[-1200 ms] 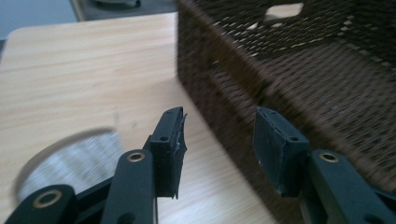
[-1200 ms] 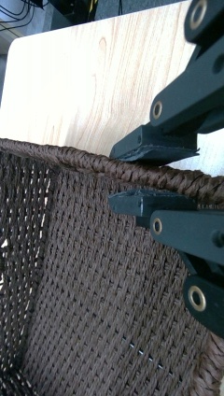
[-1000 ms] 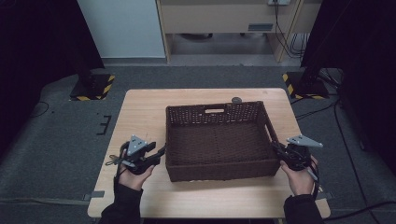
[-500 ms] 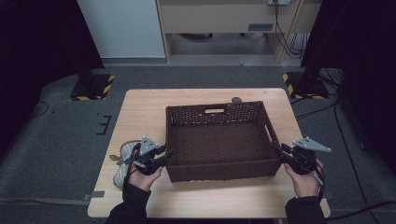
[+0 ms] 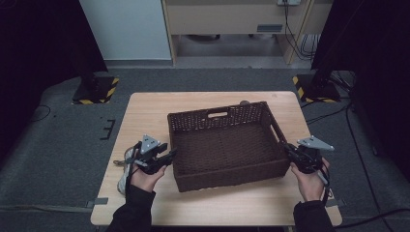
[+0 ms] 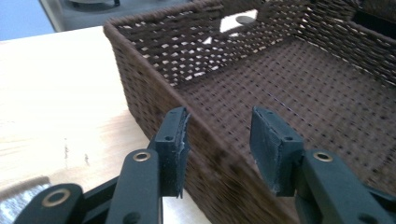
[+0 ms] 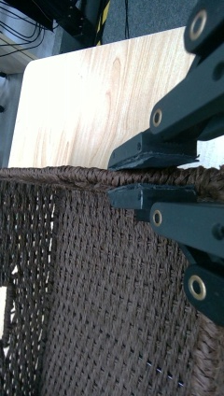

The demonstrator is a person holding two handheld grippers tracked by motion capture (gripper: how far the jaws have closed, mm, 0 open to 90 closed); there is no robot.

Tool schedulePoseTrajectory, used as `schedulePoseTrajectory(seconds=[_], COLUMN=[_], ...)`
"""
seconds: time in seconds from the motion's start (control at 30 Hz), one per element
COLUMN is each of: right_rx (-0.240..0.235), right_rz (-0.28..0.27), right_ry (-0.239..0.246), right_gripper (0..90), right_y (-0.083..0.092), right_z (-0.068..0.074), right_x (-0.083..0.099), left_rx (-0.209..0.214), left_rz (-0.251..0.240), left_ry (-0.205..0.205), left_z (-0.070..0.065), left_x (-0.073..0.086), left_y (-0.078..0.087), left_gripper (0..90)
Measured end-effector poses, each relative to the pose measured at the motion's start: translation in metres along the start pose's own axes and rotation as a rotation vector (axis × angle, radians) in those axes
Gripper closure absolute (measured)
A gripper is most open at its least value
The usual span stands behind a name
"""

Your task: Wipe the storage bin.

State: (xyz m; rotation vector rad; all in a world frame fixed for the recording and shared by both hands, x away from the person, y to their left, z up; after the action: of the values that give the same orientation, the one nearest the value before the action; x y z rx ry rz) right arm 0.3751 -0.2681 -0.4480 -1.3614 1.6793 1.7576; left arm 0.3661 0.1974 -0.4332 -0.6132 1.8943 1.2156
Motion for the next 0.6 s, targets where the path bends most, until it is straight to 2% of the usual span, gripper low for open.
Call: schedulePoseTrajectory(seconds=[0.1, 0.23, 0.3, 0.43, 0.6], right_rx=[0.007, 0.009, 0.010, 0.011, 0.003], right_rz=[0.001, -0.006, -0.009, -0.023, -0.060], right_ry=[0.007, 0.004, 0.006, 0.006, 0.008], right_gripper=[81.3, 81.5, 80.9, 75.4, 66.8], right_y=[-0.004, -0.007, -0.007, -0.003, 0.010], right_z=[-0.001, -0.002, -0.002, -0.001, -0.001], right_x=[-0.002, -0.003, -0.004, -0.005, -0.009], left_rx=[-0.010, -0.005, -0.019, -0.018, -0.020], left_rz=[0.008, 0.026, 0.022, 0.017, 0.019], left_ry=[0.008, 0.012, -0.007, 0.006, 0.012], left_z=[0.005, 0.005, 0.003, 0.002, -0.003], left_x=[-0.002, 0.002, 0.003, 0.005, 0.008], left_y=[-0.010, -0.020, -0.020, -0.019, -0.015], left_gripper=[56.9, 59.1, 58.4, 59.0, 58.6])
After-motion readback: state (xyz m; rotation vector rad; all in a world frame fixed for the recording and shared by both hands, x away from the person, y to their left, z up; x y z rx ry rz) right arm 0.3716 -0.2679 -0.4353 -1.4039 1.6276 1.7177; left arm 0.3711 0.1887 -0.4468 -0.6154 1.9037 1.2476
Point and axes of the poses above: each handheld gripper's, and its own axes: y roughly backward along the jaws, x roughly out of its underside, z roughly to its left, the point moved 1 cm from there along -y, roughly forward along the jaws, and after that the axes turned 10 degrees about y, right-handed, at the moved point
